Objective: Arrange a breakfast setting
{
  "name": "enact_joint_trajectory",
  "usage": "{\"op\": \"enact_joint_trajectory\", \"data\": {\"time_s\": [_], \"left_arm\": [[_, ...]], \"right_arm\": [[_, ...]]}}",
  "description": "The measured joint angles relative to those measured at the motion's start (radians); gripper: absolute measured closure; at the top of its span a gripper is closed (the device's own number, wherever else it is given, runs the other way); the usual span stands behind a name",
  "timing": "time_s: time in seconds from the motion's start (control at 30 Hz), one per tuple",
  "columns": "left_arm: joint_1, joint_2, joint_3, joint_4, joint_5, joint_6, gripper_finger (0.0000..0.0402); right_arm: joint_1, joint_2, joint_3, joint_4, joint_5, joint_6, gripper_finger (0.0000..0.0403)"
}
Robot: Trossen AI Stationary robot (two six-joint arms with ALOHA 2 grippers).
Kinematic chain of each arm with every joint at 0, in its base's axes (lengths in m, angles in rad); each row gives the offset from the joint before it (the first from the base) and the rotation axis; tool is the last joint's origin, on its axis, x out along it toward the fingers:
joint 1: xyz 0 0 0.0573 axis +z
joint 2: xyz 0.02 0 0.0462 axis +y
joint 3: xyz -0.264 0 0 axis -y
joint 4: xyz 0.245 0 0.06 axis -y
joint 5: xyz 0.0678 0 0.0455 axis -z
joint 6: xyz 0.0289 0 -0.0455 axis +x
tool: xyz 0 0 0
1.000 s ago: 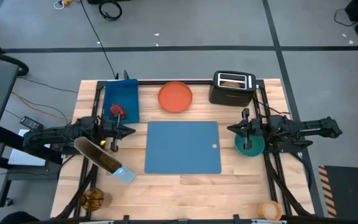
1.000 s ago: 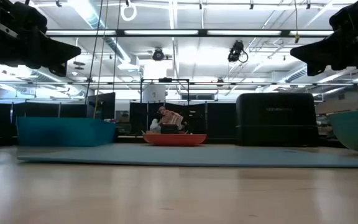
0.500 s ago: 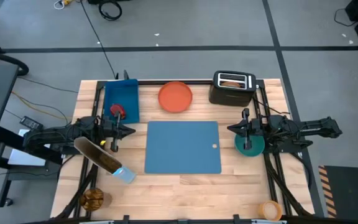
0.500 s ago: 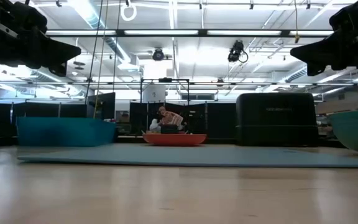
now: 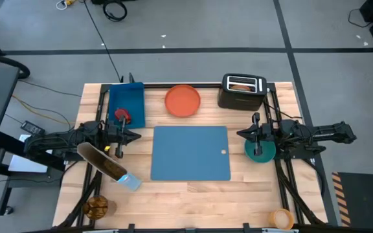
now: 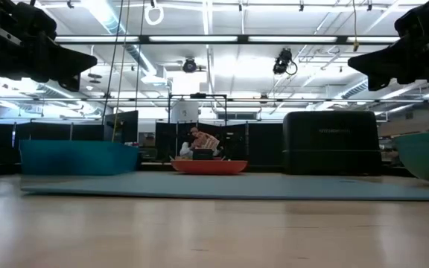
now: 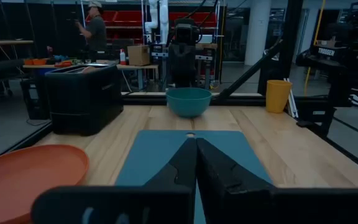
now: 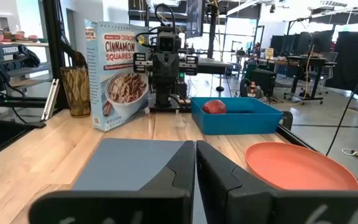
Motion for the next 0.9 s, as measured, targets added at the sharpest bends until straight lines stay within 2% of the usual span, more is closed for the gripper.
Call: {"op": "enact_joint_trajectory", "data": {"time_s": [0.8, 0.9], "left_arm": [[0.0, 0.0, 0.0, 0.0, 0.0, 0.0, 0.0388], [0.0, 0.0, 0.0, 0.0, 0.0, 0.0, 0.0388]], "right_arm": [[0.0, 0.0, 0.0, 0.008, 0.0, 0.002, 0.038], [0.0, 0.0, 0.0, 0.064, -0.005, 0.068, 0.038]]}}
